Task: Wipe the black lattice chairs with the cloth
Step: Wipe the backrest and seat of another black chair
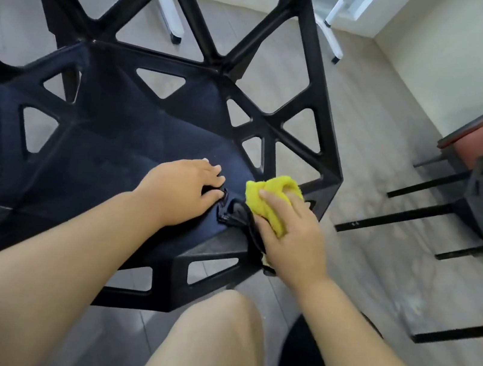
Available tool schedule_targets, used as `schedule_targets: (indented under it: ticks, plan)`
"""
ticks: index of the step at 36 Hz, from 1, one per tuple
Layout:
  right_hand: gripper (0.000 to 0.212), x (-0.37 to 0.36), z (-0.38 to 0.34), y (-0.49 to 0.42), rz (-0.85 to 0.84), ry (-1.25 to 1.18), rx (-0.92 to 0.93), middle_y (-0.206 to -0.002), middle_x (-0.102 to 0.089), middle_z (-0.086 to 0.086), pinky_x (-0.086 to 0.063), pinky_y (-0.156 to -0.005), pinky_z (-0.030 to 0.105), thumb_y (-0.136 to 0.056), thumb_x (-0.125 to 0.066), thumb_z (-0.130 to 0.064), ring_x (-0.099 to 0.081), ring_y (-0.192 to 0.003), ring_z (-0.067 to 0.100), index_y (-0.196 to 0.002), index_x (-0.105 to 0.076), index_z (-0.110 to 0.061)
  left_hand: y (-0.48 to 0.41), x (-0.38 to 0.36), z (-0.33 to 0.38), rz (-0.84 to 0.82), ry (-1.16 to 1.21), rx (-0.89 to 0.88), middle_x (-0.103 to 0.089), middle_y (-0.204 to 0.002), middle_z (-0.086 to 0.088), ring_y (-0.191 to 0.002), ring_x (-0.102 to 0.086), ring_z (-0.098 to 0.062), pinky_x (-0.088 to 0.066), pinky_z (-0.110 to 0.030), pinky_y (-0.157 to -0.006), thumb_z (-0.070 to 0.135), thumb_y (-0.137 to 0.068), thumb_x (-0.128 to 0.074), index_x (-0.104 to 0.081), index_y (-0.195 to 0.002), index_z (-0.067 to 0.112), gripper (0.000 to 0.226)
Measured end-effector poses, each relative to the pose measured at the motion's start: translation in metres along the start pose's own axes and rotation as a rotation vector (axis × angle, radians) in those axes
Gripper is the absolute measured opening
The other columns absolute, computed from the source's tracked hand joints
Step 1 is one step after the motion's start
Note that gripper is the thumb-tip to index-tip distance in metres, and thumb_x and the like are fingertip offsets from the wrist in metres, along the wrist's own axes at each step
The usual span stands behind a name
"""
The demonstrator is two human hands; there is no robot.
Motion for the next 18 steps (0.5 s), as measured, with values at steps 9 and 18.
schedule_targets:
  ticks: [9,18]
  plan:
    - [0.037,0.039,0.072,-0.046,0.202,0.194,-0.116,-0.116,-0.059,0.016,-0.051,-0.065,0.039,-0.085,-0.054,-0.029,-0.059,-0.088,0.038,-0.117,-0.063,-0.015,-0.002,-0.009,0.005,0.039,0.021,0.048,-0.037,-0.147,0.011,-0.137,-0.031,-0.01,-0.018,-0.028,-0.114,0.034,-0.099,-0.037,-0.048,-0.134,0.025,0.039]
    - [0.038,0.015,0.031,0.021,0.25,-0.045,-0.296,-0.125,-0.055,0.011,-0.027,-0.092,0.009,-0.084,-0.065,-0.021,-0.044,-0.113,0.016,-0.122,-0.061,-0.015,0.003,-0.004,0.003,-0.028,0.035,0.015,-0.03,-0.151,0.01,-0.142,-0.017,-0.009,-0.015,-0.027,-0.113,0.033,-0.101,-0.034,-0.04,-0.141,0.023,0.042]
Point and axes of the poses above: each hand's wrist, its own y-axis away from the middle knuckle, its own x-axis out of the back of the hand, z = x × y, the point moved 2 cm from there along -y, towards the middle knuckle
